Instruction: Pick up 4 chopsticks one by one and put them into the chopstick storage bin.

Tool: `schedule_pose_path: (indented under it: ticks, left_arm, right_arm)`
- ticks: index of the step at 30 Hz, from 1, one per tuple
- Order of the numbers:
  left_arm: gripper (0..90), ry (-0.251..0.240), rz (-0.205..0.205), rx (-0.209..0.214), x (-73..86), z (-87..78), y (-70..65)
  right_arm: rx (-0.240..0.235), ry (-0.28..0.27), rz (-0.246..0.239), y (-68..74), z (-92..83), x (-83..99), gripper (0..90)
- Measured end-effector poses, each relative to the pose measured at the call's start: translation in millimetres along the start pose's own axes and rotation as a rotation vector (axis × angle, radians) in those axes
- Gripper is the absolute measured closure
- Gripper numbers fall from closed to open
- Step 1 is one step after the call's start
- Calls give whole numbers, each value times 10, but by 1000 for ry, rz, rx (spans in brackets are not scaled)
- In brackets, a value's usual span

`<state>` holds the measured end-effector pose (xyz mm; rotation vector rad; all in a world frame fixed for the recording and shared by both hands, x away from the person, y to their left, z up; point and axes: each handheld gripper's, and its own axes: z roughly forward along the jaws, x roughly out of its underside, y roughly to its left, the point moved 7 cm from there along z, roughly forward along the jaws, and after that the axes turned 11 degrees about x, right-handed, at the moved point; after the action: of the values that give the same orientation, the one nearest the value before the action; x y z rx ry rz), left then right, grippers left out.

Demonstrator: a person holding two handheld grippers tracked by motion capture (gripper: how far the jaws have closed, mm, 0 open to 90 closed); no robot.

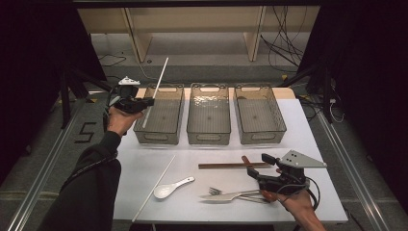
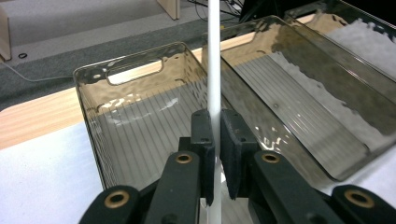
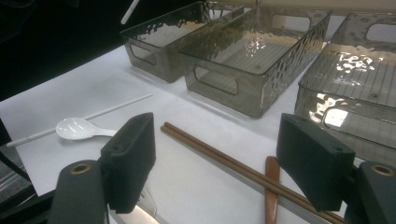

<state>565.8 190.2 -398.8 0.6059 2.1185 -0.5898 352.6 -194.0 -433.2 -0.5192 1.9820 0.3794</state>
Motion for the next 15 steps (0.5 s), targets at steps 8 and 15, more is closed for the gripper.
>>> schedule_pose_path:
  ticks: [8,15]
  left_arm:
    - [834,-4,-18,-25,-33,109,112]
    - [834,11,-28,-36,-5,179,160]
  right_arm:
    - [0,-2,4,-6,-1,-1,291]
    - [-4,-3,-1,-2,0,2,291]
